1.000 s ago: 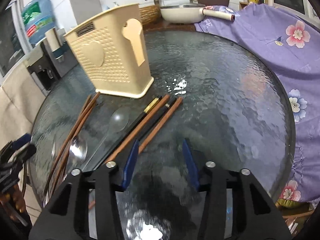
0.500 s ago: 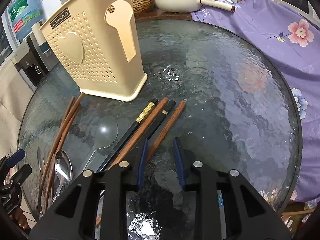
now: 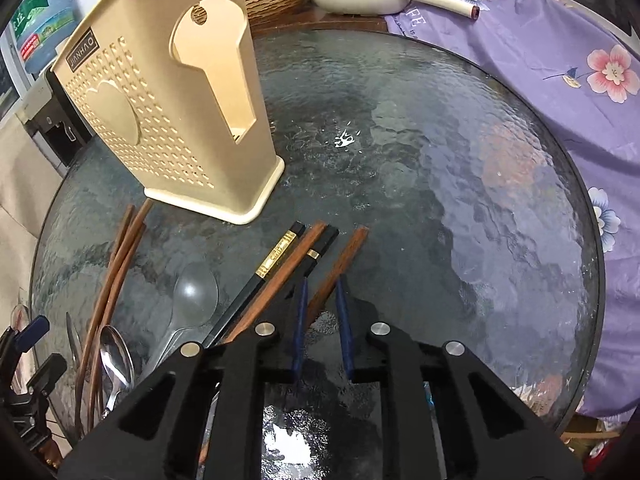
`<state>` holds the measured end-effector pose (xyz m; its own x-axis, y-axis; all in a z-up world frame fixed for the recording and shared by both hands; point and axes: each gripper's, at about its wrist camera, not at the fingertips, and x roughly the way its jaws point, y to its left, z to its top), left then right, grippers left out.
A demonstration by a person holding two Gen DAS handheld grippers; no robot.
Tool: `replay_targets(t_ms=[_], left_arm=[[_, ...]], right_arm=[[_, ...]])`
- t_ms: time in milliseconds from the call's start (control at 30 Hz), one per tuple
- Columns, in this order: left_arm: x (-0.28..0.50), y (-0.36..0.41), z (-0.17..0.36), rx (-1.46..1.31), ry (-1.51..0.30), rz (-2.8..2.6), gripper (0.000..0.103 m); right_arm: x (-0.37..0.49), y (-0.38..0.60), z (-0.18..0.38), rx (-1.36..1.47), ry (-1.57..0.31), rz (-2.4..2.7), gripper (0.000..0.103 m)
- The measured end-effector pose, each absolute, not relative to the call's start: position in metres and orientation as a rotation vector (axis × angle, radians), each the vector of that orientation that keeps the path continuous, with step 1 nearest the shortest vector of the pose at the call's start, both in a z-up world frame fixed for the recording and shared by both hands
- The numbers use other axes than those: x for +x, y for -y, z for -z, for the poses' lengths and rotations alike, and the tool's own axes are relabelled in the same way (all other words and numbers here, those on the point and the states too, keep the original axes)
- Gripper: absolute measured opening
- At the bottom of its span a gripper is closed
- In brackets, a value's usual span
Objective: Organize utensils
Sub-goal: 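Grasp the steel spoon handle with the left tool while the right tool grasps a brown chopstick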
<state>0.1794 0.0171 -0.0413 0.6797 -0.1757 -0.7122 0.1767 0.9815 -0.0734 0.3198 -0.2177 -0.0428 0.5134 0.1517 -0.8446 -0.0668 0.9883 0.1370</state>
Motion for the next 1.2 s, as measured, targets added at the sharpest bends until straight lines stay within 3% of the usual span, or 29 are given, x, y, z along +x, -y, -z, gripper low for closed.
replay_targets(t_ms=[733, 867, 1000, 1200], left_arm=[[0.203, -0.001, 0.051, -0.071, -0.906, 0.086, 0.049], [0.202, 0.006, 0.052, -0.049, -0.901, 0.076, 0.036], [0.204, 0.008, 0.05, -0.062, -0.907, 0.093, 0.036], [0.204, 0.01, 0.049, -0.052, -0.904, 0.105, 0.036]], right_arm=[[0.292, 0.204, 0.045, -0.016, -0.98, -0.181, 0.013], [0.293, 0.205, 0.043, -0.013, -0.977, -0.189, 0.011], [0.293, 0.209, 0.038, -0.012, -0.963, -0.189, 0.004], [0.296, 0.213, 0.036, 0.011, -0.971, -0.19, 0.004]])
